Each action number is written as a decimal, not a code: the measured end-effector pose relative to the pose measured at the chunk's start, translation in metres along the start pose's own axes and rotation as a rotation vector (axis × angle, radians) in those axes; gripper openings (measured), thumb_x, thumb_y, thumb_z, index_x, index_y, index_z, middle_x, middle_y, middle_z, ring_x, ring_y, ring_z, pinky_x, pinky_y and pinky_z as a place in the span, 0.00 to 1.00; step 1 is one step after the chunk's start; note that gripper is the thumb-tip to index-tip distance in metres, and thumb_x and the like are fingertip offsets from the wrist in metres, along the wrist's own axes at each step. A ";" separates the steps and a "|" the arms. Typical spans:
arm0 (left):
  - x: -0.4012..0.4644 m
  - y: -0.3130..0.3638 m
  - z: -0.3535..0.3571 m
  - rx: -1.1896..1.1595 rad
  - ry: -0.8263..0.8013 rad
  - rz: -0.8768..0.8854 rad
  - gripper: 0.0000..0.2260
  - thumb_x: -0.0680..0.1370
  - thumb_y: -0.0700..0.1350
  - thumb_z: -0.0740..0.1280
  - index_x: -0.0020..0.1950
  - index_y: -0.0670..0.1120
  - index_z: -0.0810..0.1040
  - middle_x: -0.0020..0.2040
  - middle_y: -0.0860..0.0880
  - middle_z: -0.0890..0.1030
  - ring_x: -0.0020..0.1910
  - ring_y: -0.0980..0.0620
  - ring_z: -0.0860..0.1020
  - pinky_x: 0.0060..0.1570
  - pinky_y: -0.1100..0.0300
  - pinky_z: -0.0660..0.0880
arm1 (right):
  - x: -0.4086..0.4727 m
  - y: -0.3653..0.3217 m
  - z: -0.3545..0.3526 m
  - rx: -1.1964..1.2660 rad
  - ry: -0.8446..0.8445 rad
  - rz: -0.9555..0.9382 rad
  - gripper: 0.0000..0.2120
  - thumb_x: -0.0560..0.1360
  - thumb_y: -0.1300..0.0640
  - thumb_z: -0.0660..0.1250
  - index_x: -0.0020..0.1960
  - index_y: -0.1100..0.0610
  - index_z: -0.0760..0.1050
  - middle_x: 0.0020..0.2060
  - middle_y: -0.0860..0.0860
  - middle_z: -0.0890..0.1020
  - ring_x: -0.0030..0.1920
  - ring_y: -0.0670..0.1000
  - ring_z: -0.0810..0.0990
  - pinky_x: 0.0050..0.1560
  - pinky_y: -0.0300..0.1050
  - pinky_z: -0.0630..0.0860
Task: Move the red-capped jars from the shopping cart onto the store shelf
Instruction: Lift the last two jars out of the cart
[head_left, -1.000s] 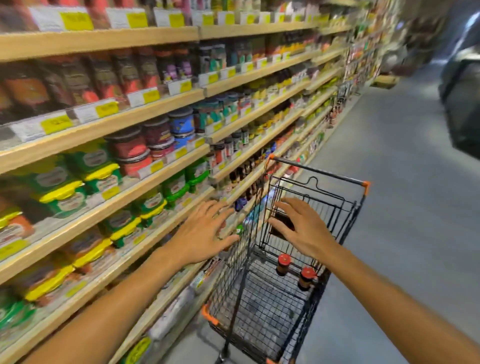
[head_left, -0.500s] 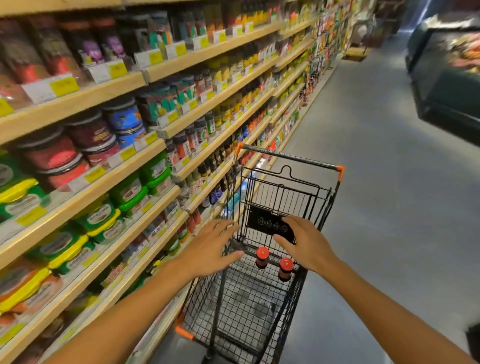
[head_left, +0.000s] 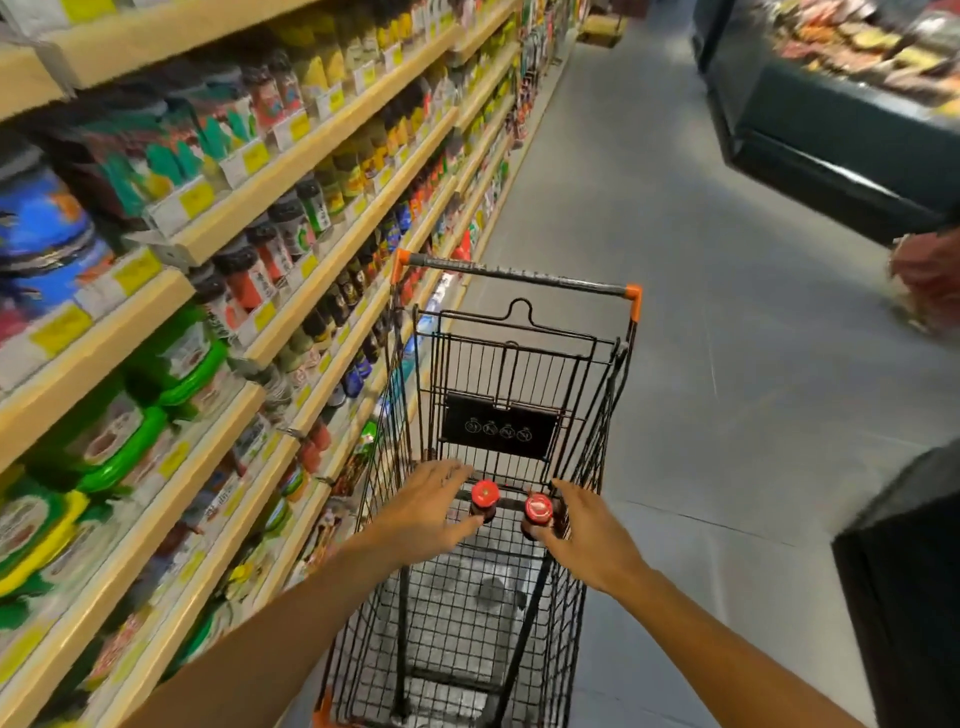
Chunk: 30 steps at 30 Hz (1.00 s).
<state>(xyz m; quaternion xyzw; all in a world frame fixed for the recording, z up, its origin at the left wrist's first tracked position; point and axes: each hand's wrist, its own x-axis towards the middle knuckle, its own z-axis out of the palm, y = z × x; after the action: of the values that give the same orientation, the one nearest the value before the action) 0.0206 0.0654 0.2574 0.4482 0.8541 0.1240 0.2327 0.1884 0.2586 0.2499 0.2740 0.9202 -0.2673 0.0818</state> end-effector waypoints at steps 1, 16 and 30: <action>0.007 -0.004 0.005 0.007 -0.002 0.001 0.35 0.78 0.67 0.58 0.80 0.53 0.55 0.80 0.51 0.57 0.79 0.48 0.53 0.78 0.47 0.54 | 0.008 0.005 0.008 0.031 -0.023 0.022 0.38 0.76 0.36 0.66 0.79 0.51 0.59 0.75 0.50 0.69 0.75 0.54 0.65 0.73 0.52 0.66; 0.101 -0.089 0.123 -0.147 -0.090 -0.067 0.47 0.70 0.78 0.48 0.81 0.50 0.55 0.80 0.49 0.58 0.79 0.48 0.55 0.77 0.51 0.56 | 0.136 0.097 0.177 0.703 -0.129 0.524 0.44 0.67 0.59 0.81 0.76 0.59 0.61 0.67 0.54 0.76 0.70 0.57 0.72 0.71 0.51 0.66; 0.148 -0.152 0.199 -0.284 -0.102 -0.099 0.32 0.80 0.60 0.62 0.80 0.56 0.53 0.73 0.64 0.55 0.76 0.59 0.53 0.72 0.63 0.51 | 0.215 0.150 0.282 0.878 0.187 0.773 0.58 0.59 0.59 0.86 0.79 0.57 0.55 0.70 0.57 0.71 0.71 0.59 0.71 0.74 0.59 0.66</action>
<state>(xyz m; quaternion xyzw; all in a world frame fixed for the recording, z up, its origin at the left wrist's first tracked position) -0.0584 0.1018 -0.0201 0.3738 0.8362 0.2088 0.3426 0.0920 0.3122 -0.1195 0.6201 0.5602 -0.5484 -0.0293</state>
